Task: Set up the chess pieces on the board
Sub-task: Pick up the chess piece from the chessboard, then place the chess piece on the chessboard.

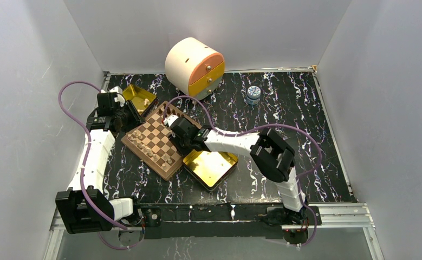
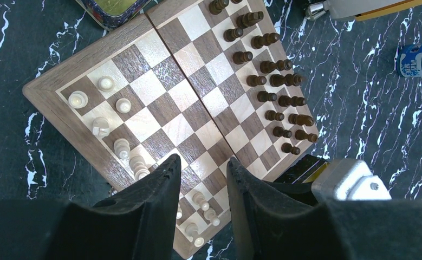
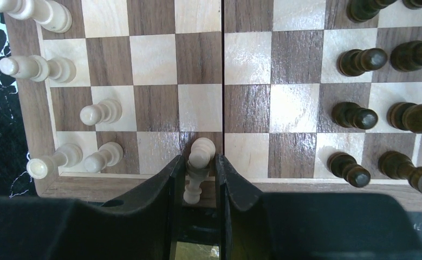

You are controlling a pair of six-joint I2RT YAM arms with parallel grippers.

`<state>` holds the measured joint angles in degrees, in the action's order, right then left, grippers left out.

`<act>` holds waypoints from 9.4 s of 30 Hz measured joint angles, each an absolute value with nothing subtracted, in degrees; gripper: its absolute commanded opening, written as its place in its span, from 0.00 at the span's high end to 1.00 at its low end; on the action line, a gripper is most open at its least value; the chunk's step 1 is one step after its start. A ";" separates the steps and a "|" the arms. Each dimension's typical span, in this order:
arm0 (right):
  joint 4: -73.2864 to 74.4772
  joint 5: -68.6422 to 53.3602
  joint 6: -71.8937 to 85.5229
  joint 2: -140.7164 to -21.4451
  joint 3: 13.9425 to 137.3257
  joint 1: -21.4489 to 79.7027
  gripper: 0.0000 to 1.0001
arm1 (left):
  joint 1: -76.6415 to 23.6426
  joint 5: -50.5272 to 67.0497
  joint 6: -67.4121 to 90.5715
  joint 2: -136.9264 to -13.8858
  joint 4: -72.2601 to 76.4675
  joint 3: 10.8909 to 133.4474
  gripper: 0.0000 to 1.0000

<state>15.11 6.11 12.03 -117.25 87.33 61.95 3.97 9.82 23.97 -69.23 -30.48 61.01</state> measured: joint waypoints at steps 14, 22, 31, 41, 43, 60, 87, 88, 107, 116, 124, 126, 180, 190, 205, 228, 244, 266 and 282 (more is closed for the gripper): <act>15.57 5.85 12.10 -118.45 88.03 61.95 0.59 | 3.97 9.89 23.16 -69.28 -30.48 61.01 0.67; 16.53 5.82 11.77 -118.45 88.38 62.02 0.58 | 3.97 10.09 22.96 -70.06 -30.50 61.01 0.68; 19.57 6.39 10.98 -118.43 89.25 62.39 0.64 | 3.97 10.13 22.90 -70.08 -30.50 61.01 0.69; 19.18 6.63 8.69 -118.41 89.12 62.57 0.89 | 3.97 11.16 22.52 -70.08 -30.46 61.01 0.72; 18.68 6.26 7.62 -118.26 88.86 62.61 0.92 | 3.97 11.92 22.02 -70.08 -30.48 61.01 0.72; 5.89 -3.64 -3.66 -110.50 81.56 60.03 0.99 | 3.75 25.08 21.85 -72.42 -30.65 58.22 0.72; 4.12 1.65 14.17 -79.70 60.07 53.91 0.96 | -24.27 1.65 25.04 -80.55 -28.38 57.60 0.76; 4.03 1.80 14.41 -79.24 59.68 53.89 0.95 | -24.84 1.23 25.15 -81.08 -28.05 57.60 0.76; 4.05 3.09 14.68 -76.34 58.28 53.69 0.94 | -28.42 -5.58 25.96 -86.15 -27.09 57.60 0.76; 4.05 3.27 14.63 -76.34 58.28 53.65 0.93 | -28.80 -5.61 25.93 -86.98 -27.20 57.58 0.80; 4.05 3.29 14.61 -76.34 58.28 53.63 0.93 | -28.88 -6.11 26.00 -87.15 -27.99 57.58 0.84; 4.05 3.29 14.63 -76.34 58.28 53.65 0.93 | -28.91 -6.26 26.00 -87.20 -28.16 57.58 0.83; 1.45 2.42 14.85 -75.02 55.33 53.65 0.92 | -16.97 -9.63 20.84 -92.27 -36.58 70.54 0.98; 1.45 1.69 14.81 -75.18 55.33 53.63 0.91 | -8.58 -8.80 17.56 -92.27 -36.53 69.52 0.98; 1.50 1.28 14.68 -76.42 55.40 53.63 0.91 | -6.07 -8.84 15.20 -92.27 -36.38 66.76 0.98; 1.50 1.28 14.66 -76.47 55.44 53.63 0.90 | -4.23 -8.45 14.09 -92.60 -34.30 64.18 0.97; 1.50 1.30 14.61 -76.47 55.44 53.63 0.90 | -4.23 -8.43 13.93 -93.51 -33.89 64.12 0.74; -9.23 1.26 43.35 -81.14 56.47 53.63 0.92 | -4.19 22.63 19.42 -77.80 -30.52 64.07 0.68; -27.33 13.45 73.87 -81.84 53.56 53.58 0.92 | -7.29 41.25 32.91 -60.23 -0.49 48.71 0.54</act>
